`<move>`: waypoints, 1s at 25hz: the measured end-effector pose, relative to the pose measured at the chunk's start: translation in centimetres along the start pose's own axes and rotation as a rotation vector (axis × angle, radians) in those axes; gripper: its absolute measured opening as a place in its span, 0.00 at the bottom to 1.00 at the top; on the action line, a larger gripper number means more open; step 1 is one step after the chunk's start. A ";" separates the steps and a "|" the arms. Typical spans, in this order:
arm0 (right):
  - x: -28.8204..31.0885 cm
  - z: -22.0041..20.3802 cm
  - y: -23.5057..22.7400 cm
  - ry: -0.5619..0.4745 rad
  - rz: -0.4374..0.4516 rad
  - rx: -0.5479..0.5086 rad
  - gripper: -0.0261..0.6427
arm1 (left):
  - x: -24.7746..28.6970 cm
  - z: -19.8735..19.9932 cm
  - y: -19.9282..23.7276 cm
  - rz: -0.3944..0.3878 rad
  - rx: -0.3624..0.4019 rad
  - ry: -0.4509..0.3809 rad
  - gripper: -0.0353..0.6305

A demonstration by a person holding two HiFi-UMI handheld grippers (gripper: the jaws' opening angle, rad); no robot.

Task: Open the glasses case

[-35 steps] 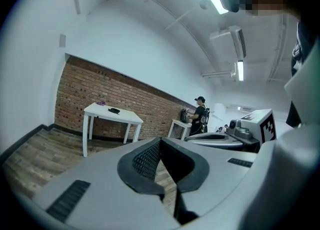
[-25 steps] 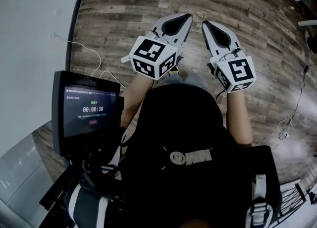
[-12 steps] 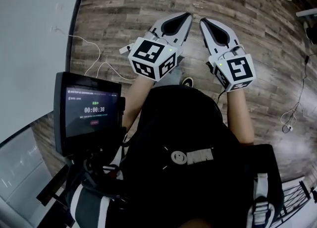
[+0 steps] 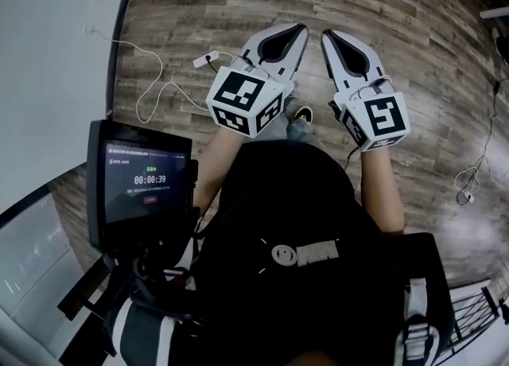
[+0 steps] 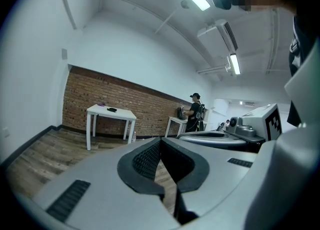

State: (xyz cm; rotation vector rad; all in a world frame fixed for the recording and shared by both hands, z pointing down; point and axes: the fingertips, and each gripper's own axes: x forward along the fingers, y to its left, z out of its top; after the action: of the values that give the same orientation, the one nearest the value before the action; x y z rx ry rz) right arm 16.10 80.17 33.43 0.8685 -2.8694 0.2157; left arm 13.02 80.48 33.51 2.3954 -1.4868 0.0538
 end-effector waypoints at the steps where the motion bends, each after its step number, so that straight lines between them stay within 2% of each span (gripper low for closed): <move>1: 0.4 0.1 0.4 -0.001 -0.008 0.004 0.05 | -0.5 0.1 0.6 0.002 0.001 -0.001 0.06; 11: -0.2 -0.1 -0.3 -0.015 -0.089 0.041 0.05 | -0.7 0.7 0.1 -0.035 0.005 -0.014 0.06; 16: 0.3 -0.1 0.2 -0.022 -0.094 0.033 0.05 | -0.8 0.7 0.4 -0.055 -0.014 -0.017 0.06; 25: 0.1 0.1 -0.1 -0.037 -0.107 0.036 0.05 | -0.5 1.0 -0.3 -0.069 0.001 -0.022 0.06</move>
State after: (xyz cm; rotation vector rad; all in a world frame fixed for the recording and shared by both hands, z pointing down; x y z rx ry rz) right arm 16.06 79.96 33.34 1.0399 -2.8505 0.2428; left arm 12.92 80.79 32.41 2.4530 -1.4127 0.0126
